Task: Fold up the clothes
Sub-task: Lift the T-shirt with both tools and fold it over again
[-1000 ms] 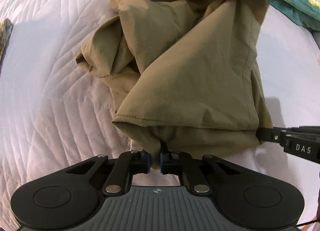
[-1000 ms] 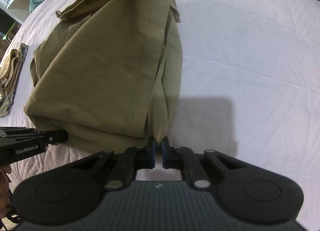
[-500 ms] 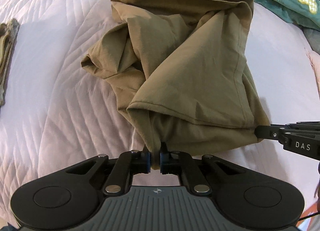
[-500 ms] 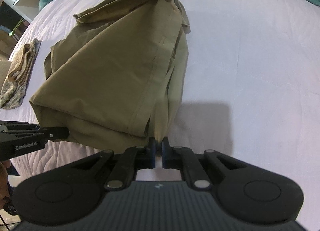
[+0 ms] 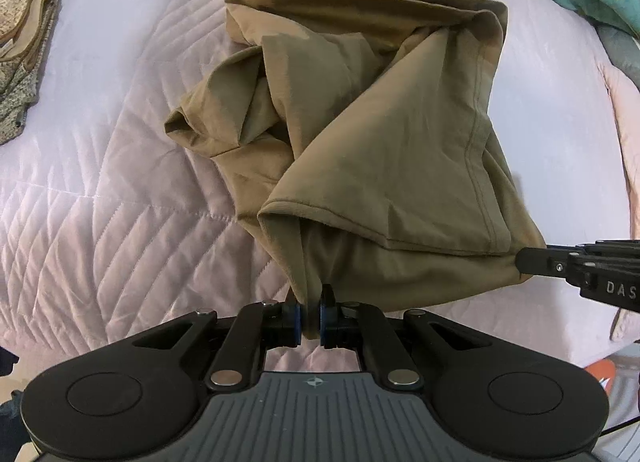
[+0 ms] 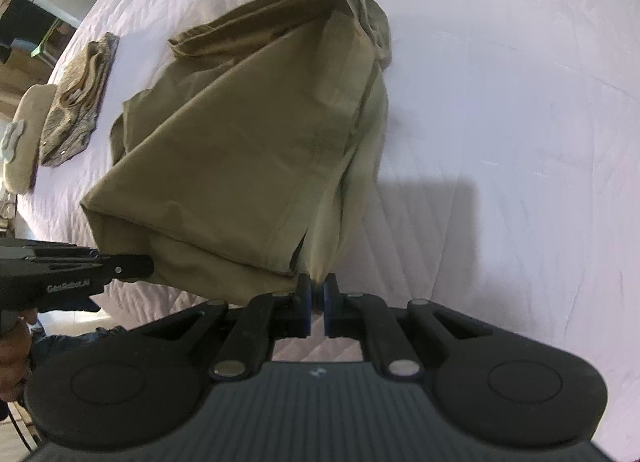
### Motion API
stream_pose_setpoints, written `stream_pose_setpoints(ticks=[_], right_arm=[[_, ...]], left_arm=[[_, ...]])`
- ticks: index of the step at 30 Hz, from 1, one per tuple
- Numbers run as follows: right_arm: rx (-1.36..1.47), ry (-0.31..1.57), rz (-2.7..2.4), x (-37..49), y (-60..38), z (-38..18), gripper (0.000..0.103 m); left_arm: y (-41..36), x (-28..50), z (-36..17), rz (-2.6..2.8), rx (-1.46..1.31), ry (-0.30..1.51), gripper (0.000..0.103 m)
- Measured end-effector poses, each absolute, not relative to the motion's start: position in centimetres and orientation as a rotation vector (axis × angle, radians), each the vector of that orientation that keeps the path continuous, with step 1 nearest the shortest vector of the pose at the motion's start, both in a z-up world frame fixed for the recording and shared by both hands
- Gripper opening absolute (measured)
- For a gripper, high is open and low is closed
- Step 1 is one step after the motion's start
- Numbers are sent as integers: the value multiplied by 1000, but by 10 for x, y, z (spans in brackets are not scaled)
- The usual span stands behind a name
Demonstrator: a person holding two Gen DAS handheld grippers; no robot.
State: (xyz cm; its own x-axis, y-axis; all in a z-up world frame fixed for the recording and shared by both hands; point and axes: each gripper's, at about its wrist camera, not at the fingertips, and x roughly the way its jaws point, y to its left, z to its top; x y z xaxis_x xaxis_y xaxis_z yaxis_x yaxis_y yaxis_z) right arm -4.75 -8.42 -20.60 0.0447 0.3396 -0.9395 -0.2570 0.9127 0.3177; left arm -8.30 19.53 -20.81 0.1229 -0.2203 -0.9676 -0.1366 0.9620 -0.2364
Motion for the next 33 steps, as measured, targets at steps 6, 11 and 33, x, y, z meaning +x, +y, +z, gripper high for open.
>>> stream_pose_setpoints(ticks=[6,11,33], right_arm=[[80,1420,468,-36,-91,-186,6],[91,1397,478,-19,-82,-186,6],[85,1282,490,111,-42,-161,4]], left_arm=[[197,-49,-195,-63,-306,1449,8],[177,-24,-203,-60,-318,1457,8],[224,92,-175,-40,-320,1425,10]])
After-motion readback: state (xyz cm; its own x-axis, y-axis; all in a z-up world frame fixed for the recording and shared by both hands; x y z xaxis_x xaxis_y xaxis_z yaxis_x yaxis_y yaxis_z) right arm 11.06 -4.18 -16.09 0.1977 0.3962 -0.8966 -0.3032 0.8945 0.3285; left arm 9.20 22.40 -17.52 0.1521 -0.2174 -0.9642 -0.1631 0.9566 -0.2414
